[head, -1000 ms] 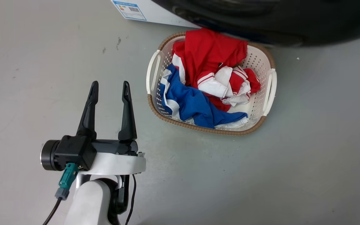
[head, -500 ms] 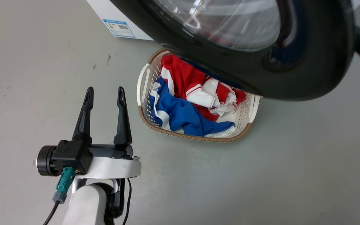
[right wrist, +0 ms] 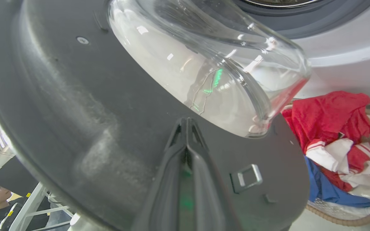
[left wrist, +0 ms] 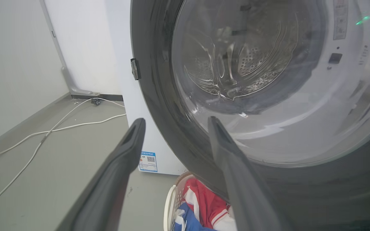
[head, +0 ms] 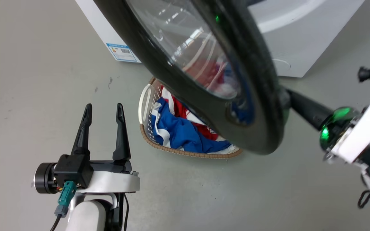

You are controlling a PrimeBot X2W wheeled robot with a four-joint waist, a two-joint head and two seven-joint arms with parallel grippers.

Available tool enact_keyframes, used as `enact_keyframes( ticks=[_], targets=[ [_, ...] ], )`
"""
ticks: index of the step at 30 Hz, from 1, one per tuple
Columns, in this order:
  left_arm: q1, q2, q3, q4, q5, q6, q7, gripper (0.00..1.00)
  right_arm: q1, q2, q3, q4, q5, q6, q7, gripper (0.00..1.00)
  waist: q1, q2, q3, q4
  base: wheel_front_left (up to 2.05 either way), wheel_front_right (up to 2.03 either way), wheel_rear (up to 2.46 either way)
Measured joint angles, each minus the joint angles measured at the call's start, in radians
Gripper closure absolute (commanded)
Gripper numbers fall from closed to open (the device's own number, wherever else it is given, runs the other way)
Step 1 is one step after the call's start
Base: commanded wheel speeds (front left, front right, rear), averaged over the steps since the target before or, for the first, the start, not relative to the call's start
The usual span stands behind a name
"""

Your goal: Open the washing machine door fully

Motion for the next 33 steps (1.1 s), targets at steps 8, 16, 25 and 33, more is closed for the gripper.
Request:
enact_keyframes(
  ticks=[8, 16, 25, 33],
  targets=[
    [0.025, 0.000, 0.008, 0.003, 0.006, -0.003, 0.000, 0.00, 0.101, 0.034, 0.117, -0.057, 0.013, 0.000, -0.066, 1.00, 0.0000, 0.0000, -0.047, -0.003, 0.00, 0.00, 0.00],
    [0.047, 0.000, 0.014, 0.014, 0.011, -0.007, 0.000, 0.00, 0.159, 0.071, 0.247, -0.077, 0.030, 0.000, -0.110, 1.00, 0.0000, -0.0001, -0.085, 0.002, 0.00, 0.00, 0.00],
    [0.066, 0.000, 0.023, 0.018, 0.011, -0.010, 0.000, 0.00, 0.181, 0.089, 0.366, -0.064, 0.036, 0.000, -0.148, 1.00, 0.0000, 0.0000, -0.115, 0.004, 0.00, 0.00, 0.00],
    [0.089, 0.000, 0.033, 0.029, 0.014, -0.009, 0.000, 0.00, 0.185, 0.085, 0.395, -0.036, 0.041, 0.000, -0.224, 1.00, 0.0000, 0.0000, -0.151, -0.002, 0.00, 0.00, 0.00]
  ],
)
